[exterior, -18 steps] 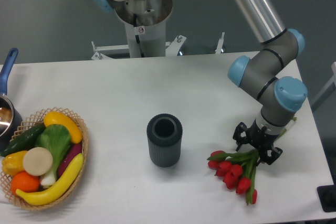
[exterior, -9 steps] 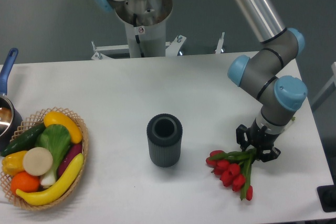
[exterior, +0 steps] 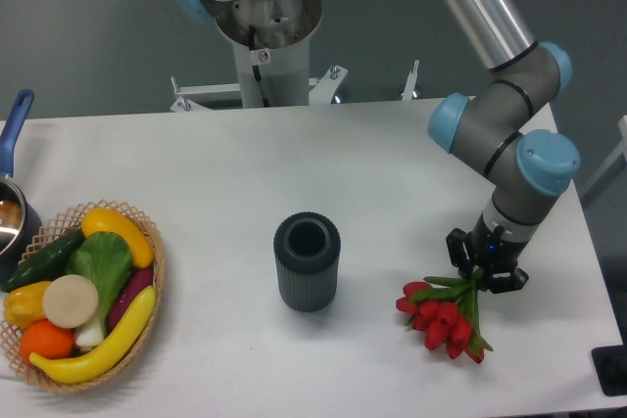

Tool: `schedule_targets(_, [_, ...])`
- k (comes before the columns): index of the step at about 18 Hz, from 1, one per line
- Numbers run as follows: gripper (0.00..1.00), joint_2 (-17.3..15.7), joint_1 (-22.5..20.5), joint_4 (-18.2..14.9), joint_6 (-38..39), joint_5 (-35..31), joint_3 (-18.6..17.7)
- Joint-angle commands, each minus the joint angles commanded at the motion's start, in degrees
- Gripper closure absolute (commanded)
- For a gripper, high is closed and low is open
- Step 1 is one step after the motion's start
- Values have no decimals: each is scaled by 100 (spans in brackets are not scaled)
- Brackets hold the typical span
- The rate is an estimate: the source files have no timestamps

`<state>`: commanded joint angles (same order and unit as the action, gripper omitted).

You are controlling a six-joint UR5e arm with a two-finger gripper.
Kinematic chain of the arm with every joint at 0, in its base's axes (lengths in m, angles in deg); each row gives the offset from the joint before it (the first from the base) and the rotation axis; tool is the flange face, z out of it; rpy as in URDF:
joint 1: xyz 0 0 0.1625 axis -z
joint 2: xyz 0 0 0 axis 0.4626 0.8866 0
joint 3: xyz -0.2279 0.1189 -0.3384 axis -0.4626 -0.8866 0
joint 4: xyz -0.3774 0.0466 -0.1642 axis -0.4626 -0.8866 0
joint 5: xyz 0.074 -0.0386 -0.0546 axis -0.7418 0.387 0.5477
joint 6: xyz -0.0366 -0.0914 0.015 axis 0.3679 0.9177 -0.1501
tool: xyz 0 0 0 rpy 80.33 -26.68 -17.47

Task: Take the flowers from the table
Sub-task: 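Lift the gripped red tulips up off the table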

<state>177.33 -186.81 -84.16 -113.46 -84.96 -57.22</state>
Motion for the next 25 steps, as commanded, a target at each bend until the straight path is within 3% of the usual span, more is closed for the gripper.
schedule_targets(3, [73, -325, -35, -9, 44, 578, 0])
schedule_targets(12, [73, -1108, -395, 0, 886, 3197, -123])
schedule_targets(18, [73, -1258, -791, 44, 1336, 4235, -79])
schedule_targets(25, [73, -1302, -730, 44, 1476, 4456, -88])
